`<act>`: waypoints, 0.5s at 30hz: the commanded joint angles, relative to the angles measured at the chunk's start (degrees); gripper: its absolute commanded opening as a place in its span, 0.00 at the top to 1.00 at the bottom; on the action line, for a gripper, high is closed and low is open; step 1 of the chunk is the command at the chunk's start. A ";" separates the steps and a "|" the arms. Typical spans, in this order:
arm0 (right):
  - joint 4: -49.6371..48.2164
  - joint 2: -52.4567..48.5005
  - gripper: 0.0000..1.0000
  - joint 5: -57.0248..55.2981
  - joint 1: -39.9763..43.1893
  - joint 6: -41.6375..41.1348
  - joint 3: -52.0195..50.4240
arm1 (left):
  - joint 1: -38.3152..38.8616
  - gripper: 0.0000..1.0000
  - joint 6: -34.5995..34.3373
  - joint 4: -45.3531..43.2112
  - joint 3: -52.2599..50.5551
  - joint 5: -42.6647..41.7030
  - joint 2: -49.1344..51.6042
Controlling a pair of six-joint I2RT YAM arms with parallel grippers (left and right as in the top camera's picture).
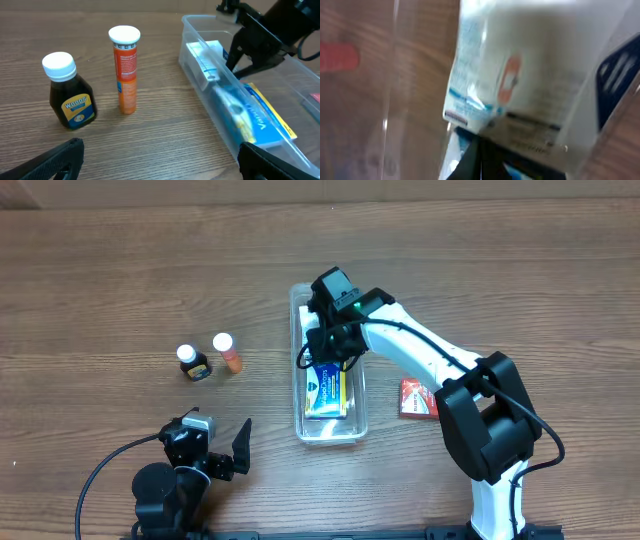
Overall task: Pack container
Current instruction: 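Lower the blue box into the container beside the white box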
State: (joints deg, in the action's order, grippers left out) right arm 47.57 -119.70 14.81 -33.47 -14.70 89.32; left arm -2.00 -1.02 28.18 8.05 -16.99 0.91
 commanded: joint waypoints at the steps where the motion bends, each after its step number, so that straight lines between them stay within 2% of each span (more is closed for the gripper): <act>1: 0.79 0.07 0.96 2.86 -0.31 -0.17 1.18 | -0.24 0.00 0.85 -0.15 -0.13 -0.44 -0.52; 8: -0.57 0.39 0.96 2.86 0.09 1.25 1.90 | -0.24 0.00 0.85 -0.15 -0.13 -0.44 -0.52; 15: 2.69 5.49 0.96 1.70 0.17 1.40 7.04 | -0.24 0.00 0.85 -0.15 -0.15 -0.44 -0.52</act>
State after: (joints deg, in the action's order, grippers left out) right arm 49.56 -119.39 16.53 -33.41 -13.76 92.75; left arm -2.00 -1.02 28.18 8.05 -16.99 0.91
